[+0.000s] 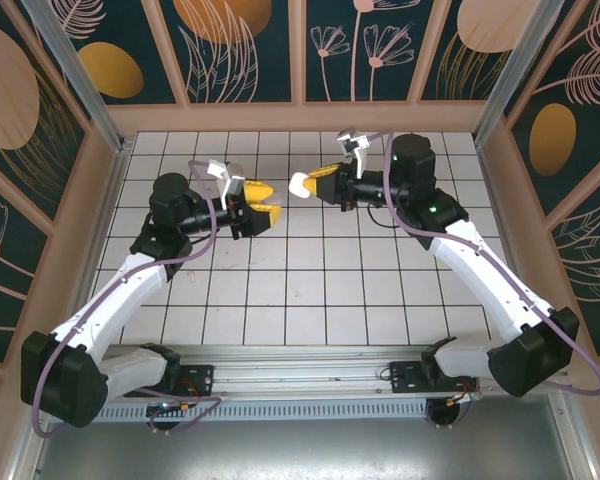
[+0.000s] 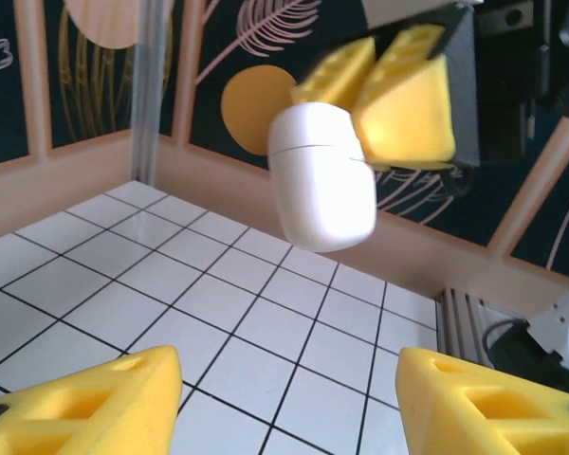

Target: Insert the wireless bluetooth earbuds into the charging case

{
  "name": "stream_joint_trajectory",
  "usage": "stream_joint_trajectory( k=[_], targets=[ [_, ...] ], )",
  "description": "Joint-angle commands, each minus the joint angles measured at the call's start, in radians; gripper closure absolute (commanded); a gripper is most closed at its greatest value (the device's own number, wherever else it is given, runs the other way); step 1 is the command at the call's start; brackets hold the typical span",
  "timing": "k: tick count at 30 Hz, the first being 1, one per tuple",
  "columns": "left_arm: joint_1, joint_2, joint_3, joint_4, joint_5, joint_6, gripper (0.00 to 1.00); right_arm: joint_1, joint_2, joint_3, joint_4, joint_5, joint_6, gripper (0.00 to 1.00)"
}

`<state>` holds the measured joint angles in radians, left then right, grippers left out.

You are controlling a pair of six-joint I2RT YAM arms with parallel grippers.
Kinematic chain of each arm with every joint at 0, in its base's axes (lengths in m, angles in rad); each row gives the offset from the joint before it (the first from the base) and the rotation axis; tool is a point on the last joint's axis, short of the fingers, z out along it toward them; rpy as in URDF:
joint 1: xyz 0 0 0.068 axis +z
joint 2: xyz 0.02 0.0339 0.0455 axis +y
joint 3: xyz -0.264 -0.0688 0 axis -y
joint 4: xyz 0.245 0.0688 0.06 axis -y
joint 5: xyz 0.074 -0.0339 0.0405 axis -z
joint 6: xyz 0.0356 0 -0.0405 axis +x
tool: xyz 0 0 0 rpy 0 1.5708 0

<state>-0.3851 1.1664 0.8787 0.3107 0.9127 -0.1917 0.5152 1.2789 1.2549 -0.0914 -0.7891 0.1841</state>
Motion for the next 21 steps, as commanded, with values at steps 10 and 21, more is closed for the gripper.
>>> stream_joint_trajectory(
  k=[10,21],
  targets=[
    [0.000,0.077,0.054,0.118,0.211,-0.061,0.43,0.060,0.054,0.072,-0.079,-0.054,-0.103,0.90],
    [-0.001,0.108,0.056,0.153,0.232,-0.112,0.67,0.095,0.103,0.092,-0.052,-0.077,-0.095,0.90]
  ],
)
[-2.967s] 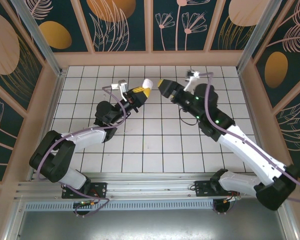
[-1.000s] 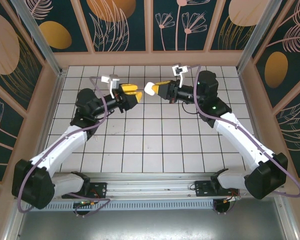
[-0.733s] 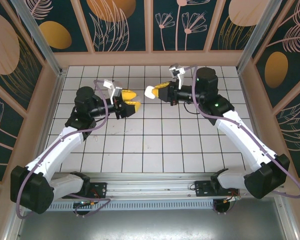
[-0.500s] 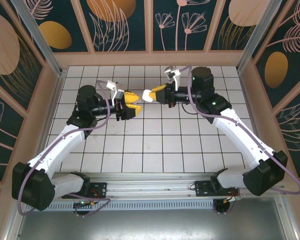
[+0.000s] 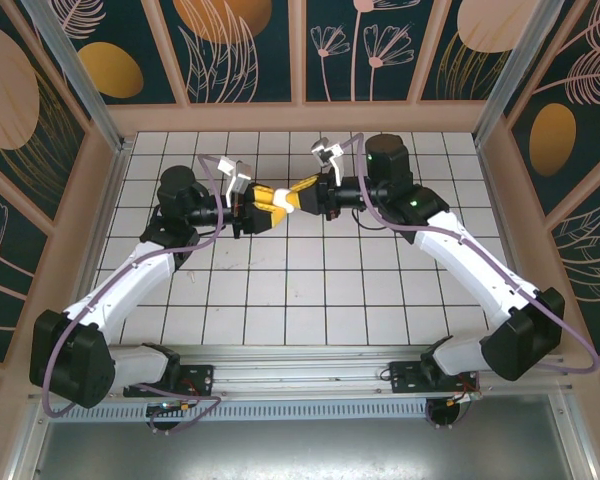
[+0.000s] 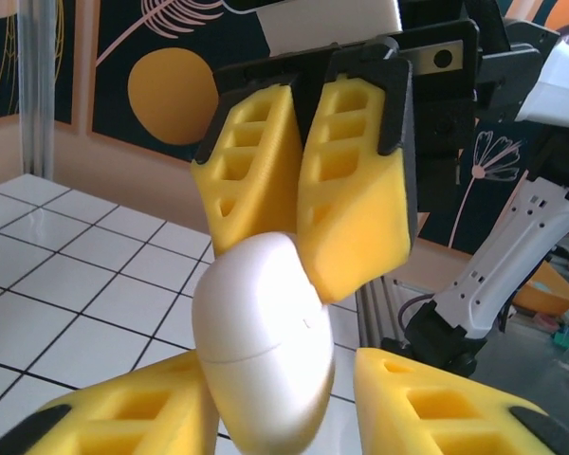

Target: Insert the wireless bluetooth earbuds into the charging case

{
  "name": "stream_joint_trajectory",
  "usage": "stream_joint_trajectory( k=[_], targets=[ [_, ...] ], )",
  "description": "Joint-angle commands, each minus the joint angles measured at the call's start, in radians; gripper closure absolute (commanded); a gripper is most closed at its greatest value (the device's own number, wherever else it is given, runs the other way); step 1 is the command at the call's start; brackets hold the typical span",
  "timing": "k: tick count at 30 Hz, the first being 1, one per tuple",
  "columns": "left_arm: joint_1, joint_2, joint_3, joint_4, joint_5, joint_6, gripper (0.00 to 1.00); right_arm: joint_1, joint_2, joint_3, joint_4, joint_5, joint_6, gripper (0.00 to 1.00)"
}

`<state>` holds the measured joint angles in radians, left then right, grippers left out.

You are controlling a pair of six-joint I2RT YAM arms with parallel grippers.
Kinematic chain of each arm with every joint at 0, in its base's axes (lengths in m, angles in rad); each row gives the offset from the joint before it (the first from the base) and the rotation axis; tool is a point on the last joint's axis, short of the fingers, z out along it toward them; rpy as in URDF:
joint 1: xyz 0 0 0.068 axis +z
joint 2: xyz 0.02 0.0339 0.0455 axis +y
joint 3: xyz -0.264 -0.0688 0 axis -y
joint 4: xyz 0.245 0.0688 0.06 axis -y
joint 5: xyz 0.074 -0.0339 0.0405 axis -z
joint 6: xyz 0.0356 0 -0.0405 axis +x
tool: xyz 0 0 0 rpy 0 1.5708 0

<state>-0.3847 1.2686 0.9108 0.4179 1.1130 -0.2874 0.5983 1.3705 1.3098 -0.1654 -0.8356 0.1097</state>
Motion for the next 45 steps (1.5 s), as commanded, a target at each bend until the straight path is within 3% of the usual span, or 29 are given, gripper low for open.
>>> stream_joint_trajectory(
  k=[1,5,9,18,25,31,34,40,45],
  targets=[
    [-0.001,0.006,0.022,0.045,0.032,-0.016,0.71,0.012,0.013,0.038,0.022,-0.030,-0.021,0.90],
    [-0.002,0.004,0.022,0.008,0.027,0.011,0.87,0.012,0.016,0.034,0.035,-0.014,-0.007,0.85],
    [-0.001,-0.014,0.013,-0.031,0.013,0.061,0.93,0.007,0.023,0.032,0.051,0.078,0.050,0.64],
    [-0.001,-0.082,-0.026,-0.086,-0.059,0.147,1.00,-0.036,0.081,0.059,0.039,0.136,0.165,0.45],
    [0.001,-0.153,-0.067,-0.129,-0.203,0.159,1.00,-0.045,0.102,0.063,0.041,0.096,0.237,0.42],
    [0.004,-0.269,-0.092,-0.246,-0.365,0.174,1.00,-0.174,0.070,-0.017,0.068,0.205,0.448,0.40],
    [0.004,-0.346,-0.090,-0.331,-0.443,0.192,1.00,-0.181,0.116,-0.028,0.015,0.278,0.485,0.42],
    [0.004,-0.482,-0.068,-0.486,-0.572,0.205,1.00,-0.021,0.382,0.116,-0.098,0.400,0.506,0.52],
    [0.004,-0.553,-0.032,-0.569,-0.607,0.202,1.00,0.145,0.685,0.375,-0.165,0.405,0.494,0.60]
  ],
)
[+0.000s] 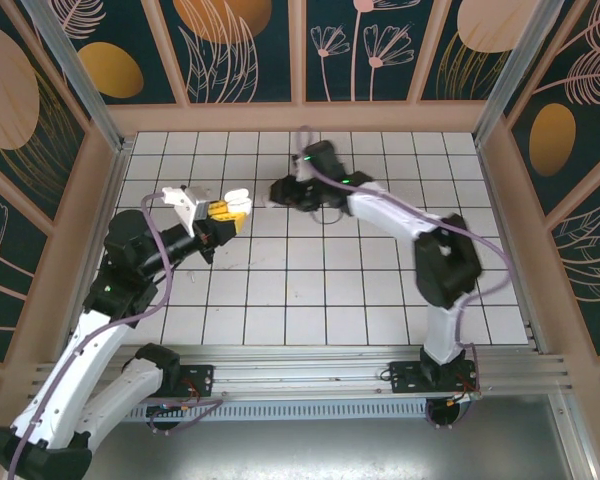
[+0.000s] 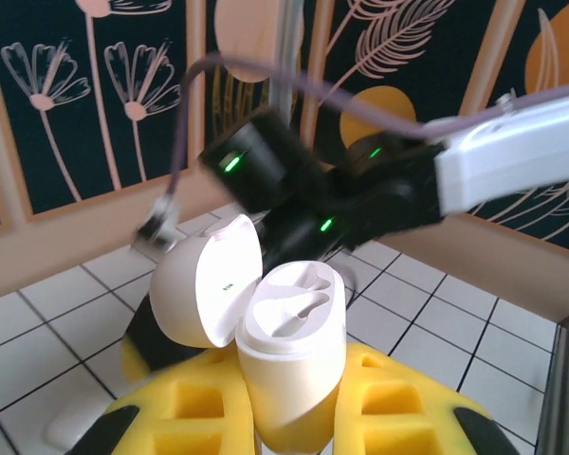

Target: Insert the wireless bluetooth earbuds into the charging case

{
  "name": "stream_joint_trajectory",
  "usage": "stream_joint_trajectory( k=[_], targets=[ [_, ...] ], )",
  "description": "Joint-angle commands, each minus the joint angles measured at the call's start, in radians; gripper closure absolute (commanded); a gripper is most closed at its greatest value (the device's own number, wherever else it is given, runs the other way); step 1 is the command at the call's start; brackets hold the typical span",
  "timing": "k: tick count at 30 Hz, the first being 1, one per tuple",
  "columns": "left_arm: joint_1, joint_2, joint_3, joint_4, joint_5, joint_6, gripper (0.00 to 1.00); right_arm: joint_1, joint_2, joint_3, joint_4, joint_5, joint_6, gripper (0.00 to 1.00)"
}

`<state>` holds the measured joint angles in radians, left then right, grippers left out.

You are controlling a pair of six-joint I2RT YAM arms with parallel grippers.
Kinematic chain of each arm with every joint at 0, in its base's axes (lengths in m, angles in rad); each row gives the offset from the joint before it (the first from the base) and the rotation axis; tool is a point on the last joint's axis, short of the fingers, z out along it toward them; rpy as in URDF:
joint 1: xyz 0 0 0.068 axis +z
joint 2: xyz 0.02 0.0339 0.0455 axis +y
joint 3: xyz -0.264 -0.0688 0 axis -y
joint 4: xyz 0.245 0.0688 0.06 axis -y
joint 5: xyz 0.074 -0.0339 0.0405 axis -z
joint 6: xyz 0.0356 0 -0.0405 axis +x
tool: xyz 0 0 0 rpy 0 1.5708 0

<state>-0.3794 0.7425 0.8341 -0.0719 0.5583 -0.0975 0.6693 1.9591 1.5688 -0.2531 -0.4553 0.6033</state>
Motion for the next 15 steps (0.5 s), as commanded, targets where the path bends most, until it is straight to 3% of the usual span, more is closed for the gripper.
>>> stream_joint_trajectory(
  k=[1,8,15],
  targets=[
    [-0.001,-0.039,0.059,-0.092,-0.055,0.009,1.00,0.097,0.164,0.179,-0.100,0.028,-0.006,0.62],
    [-0.001,-0.107,0.132,-0.194,-0.077,0.021,1.00,0.246,0.494,0.590,-0.271,0.104,-0.041,0.61],
    [-0.001,-0.163,0.144,-0.214,-0.138,-0.009,1.00,0.350,0.615,0.746,-0.286,0.231,-0.054,0.54]
  ],
)
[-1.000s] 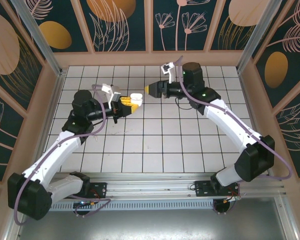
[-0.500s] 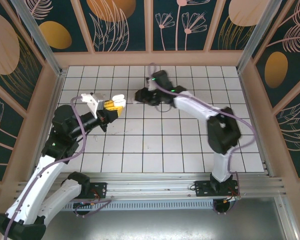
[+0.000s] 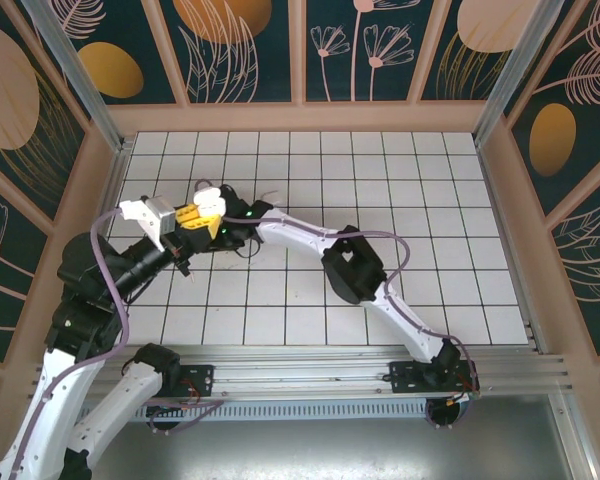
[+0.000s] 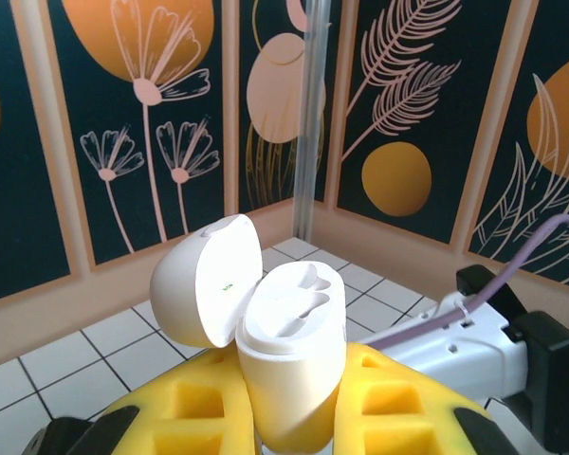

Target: Insert the wireless bluetooth earbuds into the charging case

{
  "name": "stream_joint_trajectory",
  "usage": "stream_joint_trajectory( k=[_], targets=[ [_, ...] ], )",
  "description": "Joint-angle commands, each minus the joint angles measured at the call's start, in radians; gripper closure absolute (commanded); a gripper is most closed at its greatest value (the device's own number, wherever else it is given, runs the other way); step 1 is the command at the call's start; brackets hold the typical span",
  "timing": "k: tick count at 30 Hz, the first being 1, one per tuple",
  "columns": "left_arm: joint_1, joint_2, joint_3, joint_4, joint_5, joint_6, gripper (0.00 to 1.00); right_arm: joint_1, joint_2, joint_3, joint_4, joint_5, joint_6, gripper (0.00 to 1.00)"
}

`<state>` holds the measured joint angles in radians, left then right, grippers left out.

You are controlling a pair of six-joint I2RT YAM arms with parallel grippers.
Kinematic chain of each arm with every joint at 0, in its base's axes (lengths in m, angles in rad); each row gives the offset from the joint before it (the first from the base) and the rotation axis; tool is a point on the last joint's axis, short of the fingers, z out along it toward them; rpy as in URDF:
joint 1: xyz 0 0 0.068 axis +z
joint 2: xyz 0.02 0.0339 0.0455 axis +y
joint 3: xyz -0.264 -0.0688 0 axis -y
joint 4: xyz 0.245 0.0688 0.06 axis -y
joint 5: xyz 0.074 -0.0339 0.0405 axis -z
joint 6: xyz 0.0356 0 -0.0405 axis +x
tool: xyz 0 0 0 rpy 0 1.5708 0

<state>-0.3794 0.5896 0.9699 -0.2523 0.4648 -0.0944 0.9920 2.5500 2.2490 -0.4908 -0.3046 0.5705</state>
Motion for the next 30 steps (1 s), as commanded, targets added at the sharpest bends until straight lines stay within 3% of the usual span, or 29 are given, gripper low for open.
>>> stream_joint_trajectory(
  k=[1,18,30],
  targets=[
    [-0.001,-0.014,0.008,-0.032,-0.045,-0.018,1.00,0.036,0.031,0.077,-0.049,0.097,-0.021,0.54],
    [-0.001,-0.040,-0.051,-0.022,-0.095,-0.050,0.99,0.173,0.117,0.123,-0.047,0.355,-0.183,0.53],
    [-0.001,-0.046,-0.052,-0.046,-0.122,-0.040,0.99,0.202,0.121,0.127,-0.085,0.360,-0.198,0.56]
  ],
)
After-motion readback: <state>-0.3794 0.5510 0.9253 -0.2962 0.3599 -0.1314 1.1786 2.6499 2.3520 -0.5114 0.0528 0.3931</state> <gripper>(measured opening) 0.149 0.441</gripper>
